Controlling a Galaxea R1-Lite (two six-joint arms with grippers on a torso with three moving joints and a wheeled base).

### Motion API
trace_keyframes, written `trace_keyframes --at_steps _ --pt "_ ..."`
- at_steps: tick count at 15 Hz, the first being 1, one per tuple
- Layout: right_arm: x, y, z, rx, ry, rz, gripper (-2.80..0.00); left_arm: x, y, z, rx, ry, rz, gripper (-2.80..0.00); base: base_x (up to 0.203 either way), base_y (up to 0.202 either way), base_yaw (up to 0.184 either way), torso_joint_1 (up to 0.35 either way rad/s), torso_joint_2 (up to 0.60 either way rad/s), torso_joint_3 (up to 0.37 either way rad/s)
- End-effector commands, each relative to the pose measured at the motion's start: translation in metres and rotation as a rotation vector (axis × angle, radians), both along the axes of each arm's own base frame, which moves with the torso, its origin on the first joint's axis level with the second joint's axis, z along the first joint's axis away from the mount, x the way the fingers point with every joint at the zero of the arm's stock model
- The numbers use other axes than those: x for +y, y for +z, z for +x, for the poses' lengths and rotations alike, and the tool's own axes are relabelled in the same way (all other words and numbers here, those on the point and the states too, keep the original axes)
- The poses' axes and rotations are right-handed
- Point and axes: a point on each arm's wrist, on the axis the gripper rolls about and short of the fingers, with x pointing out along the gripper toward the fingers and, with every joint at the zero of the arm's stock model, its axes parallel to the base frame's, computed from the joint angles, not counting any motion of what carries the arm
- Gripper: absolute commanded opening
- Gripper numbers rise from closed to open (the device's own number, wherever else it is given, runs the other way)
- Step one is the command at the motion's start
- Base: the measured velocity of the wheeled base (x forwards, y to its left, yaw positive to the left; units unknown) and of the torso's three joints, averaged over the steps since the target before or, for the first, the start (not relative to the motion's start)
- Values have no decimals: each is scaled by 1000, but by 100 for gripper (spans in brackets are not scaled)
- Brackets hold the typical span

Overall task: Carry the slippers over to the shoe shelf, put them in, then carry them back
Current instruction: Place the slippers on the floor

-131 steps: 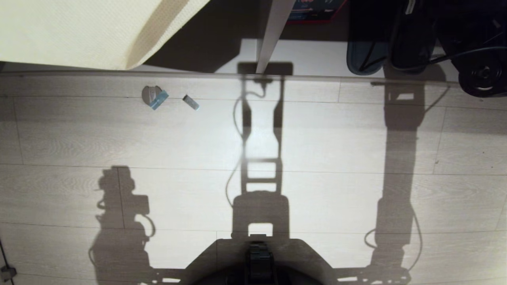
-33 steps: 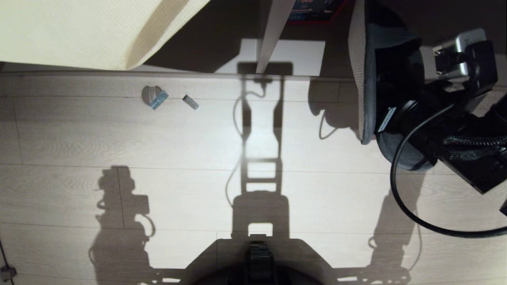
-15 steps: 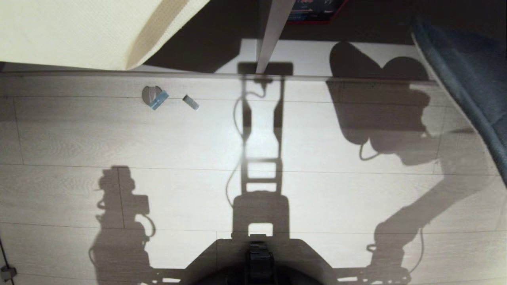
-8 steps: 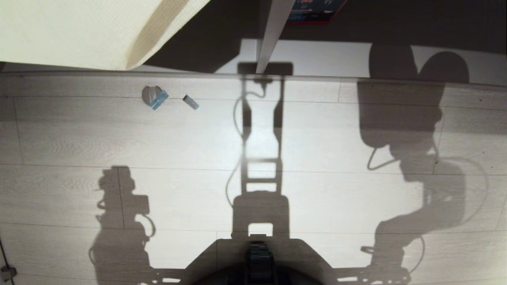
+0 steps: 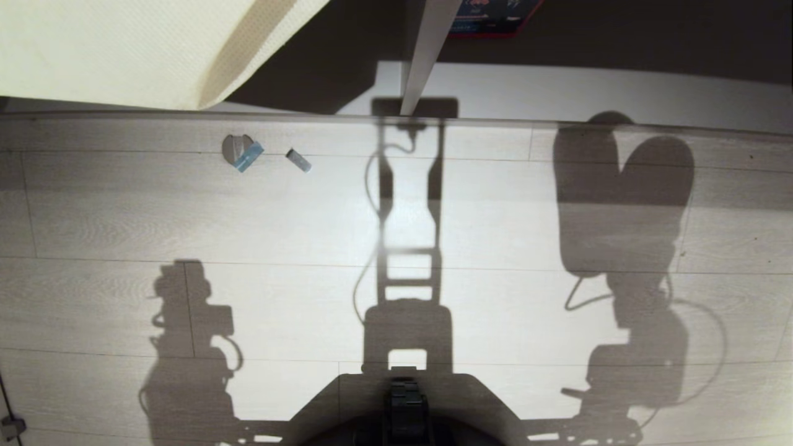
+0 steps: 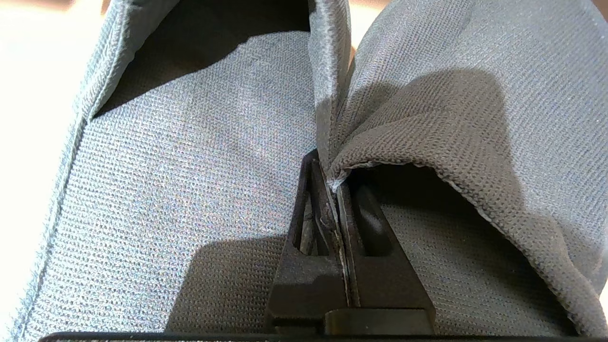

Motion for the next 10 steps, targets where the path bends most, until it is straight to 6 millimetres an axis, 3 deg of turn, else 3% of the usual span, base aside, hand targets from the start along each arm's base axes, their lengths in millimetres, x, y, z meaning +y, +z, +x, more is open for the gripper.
trace_keyframes --at_steps 1,3,5,10 --pt "0 -27 -13 27 9 -3 -280 0 0 0 -1 0 -1 -280 0 0 0 0 0 0" --pt "0 -65 -8 201 20 -6 -280 0 0 0 -1 0 -1 -280 0 0 0 0 0 0" --pt "0 -85 -3 277 2 -12 -280 0 0 0 -1 0 -1 -280 0 0 0 0 0 0" --pt "-2 -95 -2 353 -118 -40 -280 0 0 0 -1 0 -3 -280 0 0 0 0 0 0"
